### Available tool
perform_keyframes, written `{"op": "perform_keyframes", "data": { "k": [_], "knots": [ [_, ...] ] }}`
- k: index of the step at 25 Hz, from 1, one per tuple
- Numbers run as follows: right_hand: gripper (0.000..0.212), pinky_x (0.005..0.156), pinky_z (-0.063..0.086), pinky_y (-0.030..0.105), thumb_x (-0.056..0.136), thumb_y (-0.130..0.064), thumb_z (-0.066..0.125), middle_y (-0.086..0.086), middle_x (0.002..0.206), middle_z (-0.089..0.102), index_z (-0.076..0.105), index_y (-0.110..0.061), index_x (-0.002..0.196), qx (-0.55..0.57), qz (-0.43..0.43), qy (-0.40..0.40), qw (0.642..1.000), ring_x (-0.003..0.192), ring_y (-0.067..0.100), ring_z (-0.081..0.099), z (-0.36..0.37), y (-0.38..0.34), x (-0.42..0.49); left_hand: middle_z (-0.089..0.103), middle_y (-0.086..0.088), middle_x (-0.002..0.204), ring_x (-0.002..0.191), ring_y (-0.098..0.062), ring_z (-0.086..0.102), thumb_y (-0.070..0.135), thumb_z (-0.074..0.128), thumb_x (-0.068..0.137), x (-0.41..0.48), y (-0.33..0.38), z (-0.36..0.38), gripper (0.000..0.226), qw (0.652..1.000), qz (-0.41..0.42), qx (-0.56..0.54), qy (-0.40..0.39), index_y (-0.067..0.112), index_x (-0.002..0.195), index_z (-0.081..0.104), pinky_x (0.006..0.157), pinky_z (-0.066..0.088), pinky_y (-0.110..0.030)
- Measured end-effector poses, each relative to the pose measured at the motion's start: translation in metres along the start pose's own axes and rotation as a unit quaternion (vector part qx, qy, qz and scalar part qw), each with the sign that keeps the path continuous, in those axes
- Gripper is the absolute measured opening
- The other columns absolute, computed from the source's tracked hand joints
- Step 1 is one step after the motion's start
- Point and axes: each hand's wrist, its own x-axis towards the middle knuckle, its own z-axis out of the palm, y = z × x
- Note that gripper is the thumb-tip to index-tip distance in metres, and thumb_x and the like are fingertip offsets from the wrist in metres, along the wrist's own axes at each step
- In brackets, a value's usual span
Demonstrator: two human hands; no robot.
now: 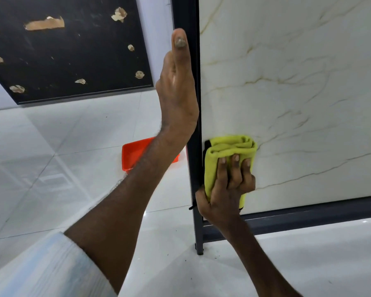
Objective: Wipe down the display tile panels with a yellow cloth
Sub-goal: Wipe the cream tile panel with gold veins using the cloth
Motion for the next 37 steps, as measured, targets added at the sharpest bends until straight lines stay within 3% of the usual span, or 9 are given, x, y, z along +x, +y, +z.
{"op": "perform_keyframes", "data": {
  "k": [3,11,16,23,25,28,30,34,37],
  "knots": [
    [0.085,0.109,0.028,0.061,0.078,-0.034,0.058,0.008,0.166,0.017,0.03,-0.018,0.156,0.012,-0.011,-0.011,1.0,0.159,0.028,0.005,-0.002,0.003,0.0,0.042,0.041,0.052,0.06,0.021,0.048,0.059,0.031,0.08,0.0,-0.004,-0.002,0.017,1.0,-0.006,-0.008,0.015,0.043,0.082,0.029,0.065,0.037,0.001],
    [0.089,0.102,0.038,0.064,0.082,-0.041,0.062,0.007,0.168,0.013,0.025,-0.02,0.16,-0.01,-0.052,-0.031,0.998,0.147,0.04,0.02,-0.015,-0.002,0.005,0.049,0.043,0.067,0.072,0.022,0.049,0.068,0.035,0.103,0.004,-0.02,-0.001,0.03,0.998,-0.013,-0.05,0.018,0.043,0.089,0.038,0.075,0.039,0.0],
    [0.081,0.108,0.034,0.059,0.086,-0.041,0.06,0.006,0.164,0.028,0.033,-0.022,0.159,-0.017,-0.097,0.063,0.993,0.151,0.033,0.026,-0.051,-0.028,0.174,0.066,-0.002,0.097,0.095,-0.012,0.057,0.099,0.038,0.077,0.01,-0.026,-0.006,0.102,0.996,-0.06,-0.061,-0.002,0.004,0.107,0.06,0.101,0.048,-0.049],
    [0.079,0.097,0.044,0.062,0.086,-0.046,0.064,0.0,0.165,0.031,0.036,-0.027,0.158,-0.029,-0.11,0.022,0.993,0.152,0.028,0.028,-0.055,-0.014,0.128,0.057,0.015,0.108,0.099,-0.002,0.052,0.089,0.038,0.087,0.016,-0.015,-0.015,0.061,0.991,-0.108,-0.045,-0.069,0.033,0.102,0.055,0.107,0.041,-0.04],
    [0.081,0.099,0.043,0.063,0.083,-0.046,0.064,0.003,0.164,0.034,0.038,-0.028,0.157,-0.011,-0.125,0.039,0.991,0.148,0.033,0.037,-0.064,-0.025,0.177,0.05,0.024,0.104,0.095,0.01,0.046,0.068,0.036,0.102,0.034,0.023,-0.019,0.028,0.991,-0.099,-0.049,-0.08,0.044,0.097,0.049,0.102,0.037,-0.026],
    [0.077,0.103,0.041,0.061,0.082,-0.045,0.062,0.009,0.161,0.044,0.046,-0.024,0.155,-0.021,-0.154,0.102,0.983,0.142,0.037,0.045,-0.084,-0.056,0.302,0.061,0.009,0.099,0.095,-0.008,0.056,0.069,0.044,0.084,0.084,0.086,-0.022,0.04,0.992,-0.072,-0.1,-0.039,0.031,0.09,0.058,0.094,0.045,-0.034],
    [0.078,0.102,0.037,0.053,0.079,-0.048,0.06,0.007,0.157,0.049,0.052,-0.025,0.152,-0.036,-0.133,0.145,0.98,0.136,0.028,0.04,-0.104,-0.083,0.397,0.069,0.005,0.122,0.115,-0.011,0.062,0.077,0.043,0.077,0.119,0.129,-0.02,0.07,0.992,-0.056,-0.101,-0.05,0.022,0.111,0.071,0.109,0.045,-0.037],
    [0.079,0.098,0.036,0.05,0.079,-0.05,0.059,0.004,0.158,0.049,0.051,-0.025,0.153,-0.048,-0.12,0.159,0.979,0.134,0.026,0.038,-0.123,-0.102,0.46,0.041,-0.004,0.164,0.152,-0.024,0.039,0.097,0.049,0.073,0.173,0.182,-0.009,0.112,0.982,-0.057,-0.173,-0.056,0.02,0.155,0.048,0.128,0.027,-0.049],
    [0.075,0.097,0.038,0.053,0.081,-0.044,0.063,0.006,0.158,0.05,0.055,-0.02,0.151,-0.072,-0.158,0.161,0.971,0.139,0.031,0.044,-0.101,-0.074,0.386,0.044,0.007,0.161,0.148,-0.014,0.039,0.087,0.049,0.079,0.171,0.189,-0.002,0.101,0.973,-0.081,-0.215,-0.012,0.024,0.157,0.044,0.127,0.025,-0.038]
  ]
}}
